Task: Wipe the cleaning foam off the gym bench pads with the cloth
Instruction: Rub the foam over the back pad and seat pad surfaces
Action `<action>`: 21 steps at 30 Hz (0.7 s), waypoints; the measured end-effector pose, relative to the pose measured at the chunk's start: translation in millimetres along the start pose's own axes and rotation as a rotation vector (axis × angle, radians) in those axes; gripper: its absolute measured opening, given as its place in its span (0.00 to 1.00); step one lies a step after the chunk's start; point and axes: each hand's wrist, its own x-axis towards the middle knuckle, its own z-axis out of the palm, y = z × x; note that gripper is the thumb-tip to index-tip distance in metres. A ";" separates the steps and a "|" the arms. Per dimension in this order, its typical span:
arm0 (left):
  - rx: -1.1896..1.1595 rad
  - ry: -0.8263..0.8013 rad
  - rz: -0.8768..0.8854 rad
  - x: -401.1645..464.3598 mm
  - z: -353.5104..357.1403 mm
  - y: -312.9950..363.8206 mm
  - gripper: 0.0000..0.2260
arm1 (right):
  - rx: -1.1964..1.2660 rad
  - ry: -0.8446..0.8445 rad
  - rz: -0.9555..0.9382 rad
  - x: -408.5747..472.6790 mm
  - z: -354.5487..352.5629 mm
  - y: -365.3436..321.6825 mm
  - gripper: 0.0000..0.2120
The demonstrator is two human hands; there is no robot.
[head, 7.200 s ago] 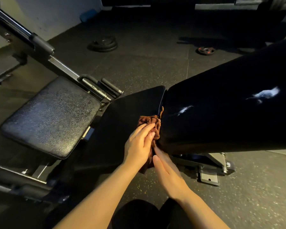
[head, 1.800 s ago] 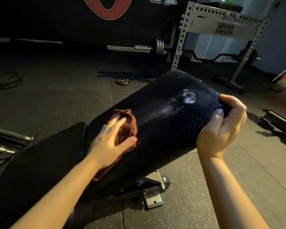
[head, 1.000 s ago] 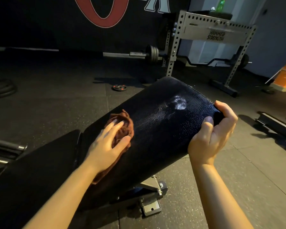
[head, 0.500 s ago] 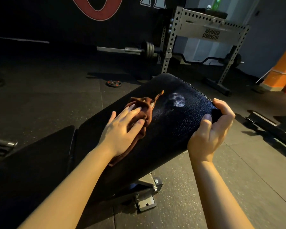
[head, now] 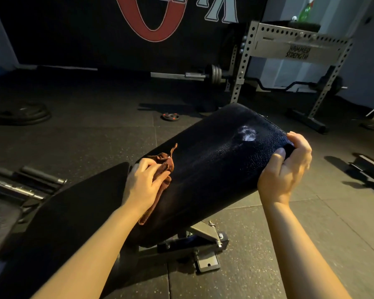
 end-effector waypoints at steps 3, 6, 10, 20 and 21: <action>-0.292 0.009 -0.120 11.4 -24.7 22.6 0.10 | -0.020 -0.006 -0.006 0.0 -2.3 -0.7 0.16; -0.747 -0.052 -0.239 38.0 -50.3 48.3 0.06 | -0.019 0.005 -0.012 -1.4 -3.1 -0.2 0.17; -0.870 -0.268 -0.254 66.5 -35.8 61.3 0.05 | -0.034 -0.007 -0.021 -0.5 -3.2 -1.0 0.16; -0.198 -0.362 -0.127 10.7 18.9 31.8 0.22 | -0.002 0.011 -0.017 -3.2 -1.4 1.2 0.16; -0.161 -0.377 -0.126 7.4 19.6 32.1 0.24 | 0.004 0.020 -0.021 -4.1 -2.5 1.7 0.16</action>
